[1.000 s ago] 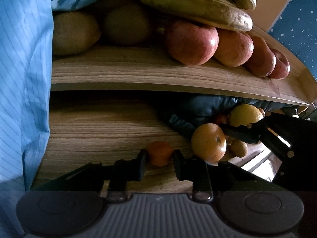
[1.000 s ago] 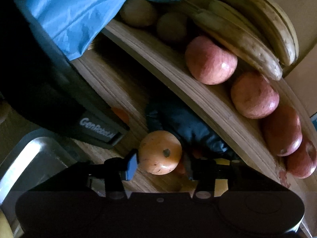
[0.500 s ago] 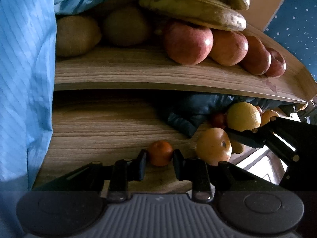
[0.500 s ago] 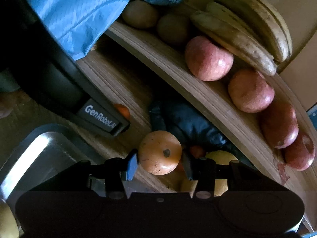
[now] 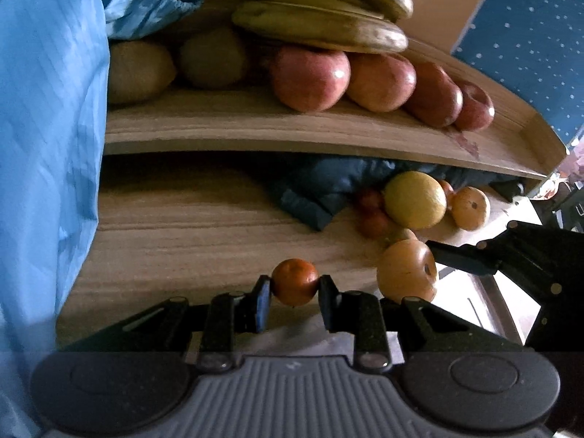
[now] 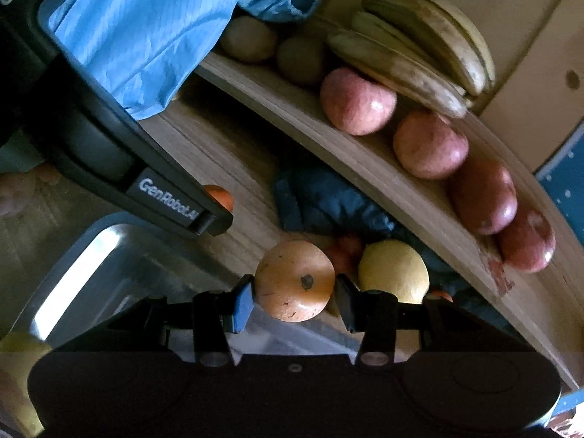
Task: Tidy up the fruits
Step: 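Carry the tangerine in the left tool over the tray while the right tool carries the orange fruit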
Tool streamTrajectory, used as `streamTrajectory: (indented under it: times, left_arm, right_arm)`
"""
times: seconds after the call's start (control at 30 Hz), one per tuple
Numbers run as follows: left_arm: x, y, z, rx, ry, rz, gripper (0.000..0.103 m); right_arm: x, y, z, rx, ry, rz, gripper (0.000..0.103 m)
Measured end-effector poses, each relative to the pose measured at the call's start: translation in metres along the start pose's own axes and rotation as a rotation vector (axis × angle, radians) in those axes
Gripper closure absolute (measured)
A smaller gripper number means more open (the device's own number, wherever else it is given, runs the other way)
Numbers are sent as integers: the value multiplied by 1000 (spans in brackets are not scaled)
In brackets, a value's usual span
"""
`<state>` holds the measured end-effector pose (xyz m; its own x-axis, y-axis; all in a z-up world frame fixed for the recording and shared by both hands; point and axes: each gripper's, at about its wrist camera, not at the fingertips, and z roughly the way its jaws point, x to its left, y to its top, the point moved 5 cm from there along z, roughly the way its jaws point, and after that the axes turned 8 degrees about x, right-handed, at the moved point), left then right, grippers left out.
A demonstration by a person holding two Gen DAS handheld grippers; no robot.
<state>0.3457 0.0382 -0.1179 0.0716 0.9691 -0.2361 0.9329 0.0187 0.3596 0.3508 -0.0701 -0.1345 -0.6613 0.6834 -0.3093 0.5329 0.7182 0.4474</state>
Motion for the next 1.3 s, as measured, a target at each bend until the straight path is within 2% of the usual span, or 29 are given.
streamTrajectory:
  times: [0.47,0.97,1.3]
  left_arm:
    - [-29,-41,-12,34,-28,61,72]
    - [-60,-76,-21,64,-39,142,72]
    - [-71,-96,-22,96,-11,132,72]
  right_arm:
    - [9,-48,-37,32,8,64,54]
    - [25,-95,-61,73,43,78,54]
    - [28,-117,-69,94,91,110,54]
